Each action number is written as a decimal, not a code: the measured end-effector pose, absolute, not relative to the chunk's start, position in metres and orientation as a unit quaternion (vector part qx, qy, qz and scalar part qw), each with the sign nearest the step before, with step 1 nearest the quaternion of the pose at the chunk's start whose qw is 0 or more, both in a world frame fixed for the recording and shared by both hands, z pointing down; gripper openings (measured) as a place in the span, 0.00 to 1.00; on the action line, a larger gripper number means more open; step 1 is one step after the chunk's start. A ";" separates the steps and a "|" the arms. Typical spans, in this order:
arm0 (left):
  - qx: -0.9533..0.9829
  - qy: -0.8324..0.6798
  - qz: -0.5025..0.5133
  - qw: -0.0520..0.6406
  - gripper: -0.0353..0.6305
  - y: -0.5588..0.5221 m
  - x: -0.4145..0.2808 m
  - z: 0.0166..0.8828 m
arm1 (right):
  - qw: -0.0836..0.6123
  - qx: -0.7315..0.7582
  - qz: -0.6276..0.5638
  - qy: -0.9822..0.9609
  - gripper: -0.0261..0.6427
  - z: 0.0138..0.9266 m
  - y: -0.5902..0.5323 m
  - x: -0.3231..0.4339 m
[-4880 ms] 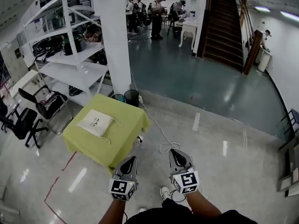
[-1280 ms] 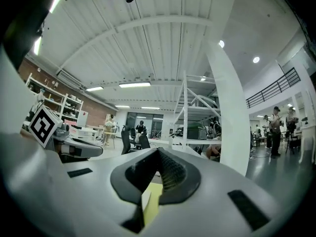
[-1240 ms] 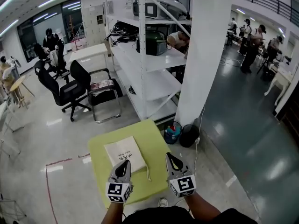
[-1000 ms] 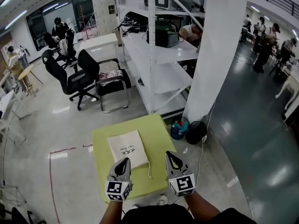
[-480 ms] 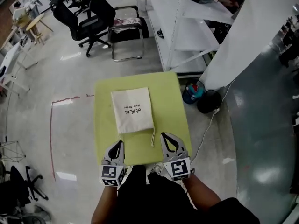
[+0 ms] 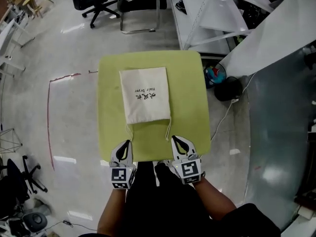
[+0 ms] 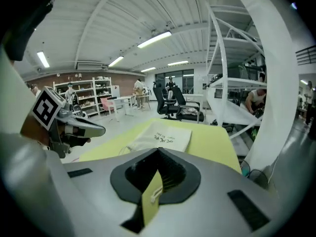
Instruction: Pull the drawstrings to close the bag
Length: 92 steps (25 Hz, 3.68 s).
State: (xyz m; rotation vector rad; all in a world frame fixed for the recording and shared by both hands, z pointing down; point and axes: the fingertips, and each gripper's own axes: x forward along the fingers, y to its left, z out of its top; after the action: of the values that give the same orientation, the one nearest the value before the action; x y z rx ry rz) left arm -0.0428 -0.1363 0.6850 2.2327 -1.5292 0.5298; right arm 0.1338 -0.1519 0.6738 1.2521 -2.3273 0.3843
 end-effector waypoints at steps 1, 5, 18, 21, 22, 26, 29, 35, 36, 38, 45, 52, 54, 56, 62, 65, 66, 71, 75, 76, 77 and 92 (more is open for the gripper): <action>0.791 -0.546 0.192 0.198 0.06 -0.135 -0.045 0.694 | 0.238 0.455 0.150 -0.845 0.03 0.685 -0.149 0.134; 0.786 -0.531 0.232 0.217 0.23 -0.126 -0.048 0.731 | 0.264 0.448 0.179 -0.836 0.03 0.720 -0.139 0.133; 0.780 -0.474 0.320 0.253 0.42 -0.114 -0.057 0.800 | 0.353 0.395 0.250 -0.811 0.26 0.803 -0.115 0.118; 0.784 -0.459 0.334 0.251 0.42 -0.117 -0.055 0.810 | 0.363 0.394 0.255 -0.805 0.26 0.813 -0.120 0.118; 0.785 -0.455 0.337 0.251 0.42 -0.118 -0.054 0.812 | 0.364 0.392 0.256 -0.805 0.26 0.816 -0.121 0.118; 0.787 -0.444 0.344 0.256 0.41 -0.120 -0.049 0.818 | 0.377 0.383 0.262 -0.801 0.26 0.824 -0.118 0.117; 0.787 -0.433 0.367 0.243 0.41 -0.120 -0.046 0.824 | 0.386 0.388 0.265 -0.794 0.26 0.829 -0.117 0.118; 0.782 -0.426 0.389 0.238 0.32 -0.117 -0.042 0.830 | 0.395 0.390 0.261 -0.790 0.25 0.829 -0.119 0.119; 0.781 -0.426 0.390 0.238 0.30 -0.117 -0.041 0.830 | 0.397 0.390 0.260 -0.789 0.24 0.829 -0.119 0.120; 0.778 -0.430 0.391 0.240 0.29 -0.116 -0.040 0.830 | 0.398 0.388 0.258 -0.790 0.22 0.828 -0.120 0.121; 0.770 -0.434 0.392 0.254 0.29 -0.114 -0.040 0.830 | 0.404 0.389 0.254 -0.788 0.22 0.826 -0.121 0.118; 0.763 -0.439 0.392 0.267 0.28 -0.117 -0.039 0.830 | 0.405 0.411 0.255 -0.776 0.19 0.827 -0.121 0.121; 0.760 -0.443 0.391 0.271 0.24 -0.118 -0.038 0.830 | 0.401 0.424 0.258 -0.770 0.13 0.827 -0.120 0.120; 0.759 -0.445 0.388 0.275 0.16 -0.118 -0.036 0.829 | 0.395 0.435 0.262 -0.766 0.10 0.827 -0.118 0.119; 0.752 -0.454 0.377 0.295 0.10 -0.116 -0.036 0.828 | 0.382 0.440 0.283 -0.762 0.09 0.825 -0.112 0.125; 0.739 -0.468 0.384 0.296 0.09 -0.117 -0.044 0.827 | 0.389 0.452 0.273 -0.755 0.09 0.821 -0.113 0.142; 0.732 -0.478 0.386 0.296 0.09 -0.118 -0.051 0.826 | 0.394 0.457 0.266 -0.752 0.09 0.819 -0.113 0.148; 0.702 -0.522 0.391 0.287 0.09 -0.124 -0.091 0.819 | 0.418 0.483 0.223 -0.736 0.09 0.809 -0.123 0.180; 0.680 -0.546 0.404 0.275 0.09 -0.129 -0.115 0.809 | 0.416 0.509 0.210 -0.724 0.09 0.799 -0.137 0.203; 0.675 -0.552 0.407 0.270 0.09 -0.130 -0.121 0.806 | 0.416 0.514 0.205 -0.722 0.09 0.795 -0.142 0.208; 0.670 -0.558 0.412 0.265 0.09 -0.132 -0.126 0.803 | 0.415 0.519 0.200 -0.720 0.09 0.791 -0.146 0.212; 0.649 -0.623 0.412 0.145 0.09 -0.176 -0.183 0.711 | 0.350 0.599 0.123 -0.710 0.09 0.711 -0.209 0.260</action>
State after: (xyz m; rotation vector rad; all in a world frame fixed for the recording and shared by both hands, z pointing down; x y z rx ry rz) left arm -0.1827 -0.1760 0.7107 1.8691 -1.7952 1.1871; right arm 0.2601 -0.2087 0.7107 1.5511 -1.8384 0.3190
